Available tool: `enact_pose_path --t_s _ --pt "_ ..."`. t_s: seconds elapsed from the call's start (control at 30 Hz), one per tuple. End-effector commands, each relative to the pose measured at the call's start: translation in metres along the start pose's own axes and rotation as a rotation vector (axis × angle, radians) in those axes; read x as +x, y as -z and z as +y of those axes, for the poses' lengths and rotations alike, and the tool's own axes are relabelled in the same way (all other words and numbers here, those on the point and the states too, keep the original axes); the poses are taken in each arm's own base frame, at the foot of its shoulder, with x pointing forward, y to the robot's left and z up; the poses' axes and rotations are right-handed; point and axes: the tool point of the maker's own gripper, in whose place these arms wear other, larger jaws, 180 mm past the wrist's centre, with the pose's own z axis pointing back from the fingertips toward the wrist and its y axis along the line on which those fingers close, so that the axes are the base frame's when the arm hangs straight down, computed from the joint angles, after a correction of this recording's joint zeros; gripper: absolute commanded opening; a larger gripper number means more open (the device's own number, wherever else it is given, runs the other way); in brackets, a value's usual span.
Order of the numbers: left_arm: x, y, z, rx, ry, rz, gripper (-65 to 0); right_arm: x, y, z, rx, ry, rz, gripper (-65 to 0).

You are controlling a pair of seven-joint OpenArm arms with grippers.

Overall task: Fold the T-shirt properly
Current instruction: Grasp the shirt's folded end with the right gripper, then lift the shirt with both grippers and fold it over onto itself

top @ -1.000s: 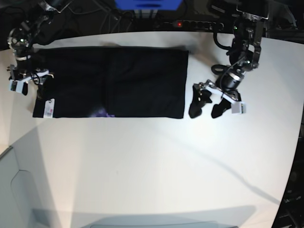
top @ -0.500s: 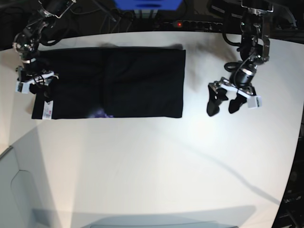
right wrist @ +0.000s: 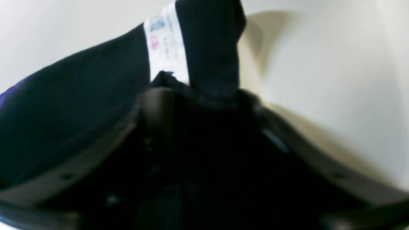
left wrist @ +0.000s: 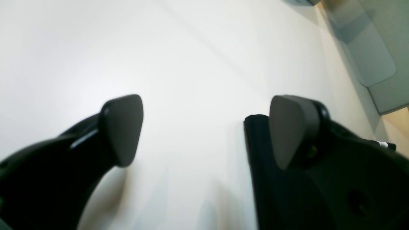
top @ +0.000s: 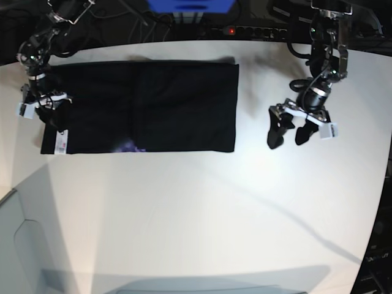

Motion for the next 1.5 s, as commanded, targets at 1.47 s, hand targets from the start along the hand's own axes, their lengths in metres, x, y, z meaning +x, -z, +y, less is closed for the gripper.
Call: enact_pose_path --t_s 1.47 --pt "-0.052 0.015 -0.003 -0.009 -0.078 0.093 -4.7 0.061 -0.064 0.240 0.504 -0.392 -0.165 -65.0"
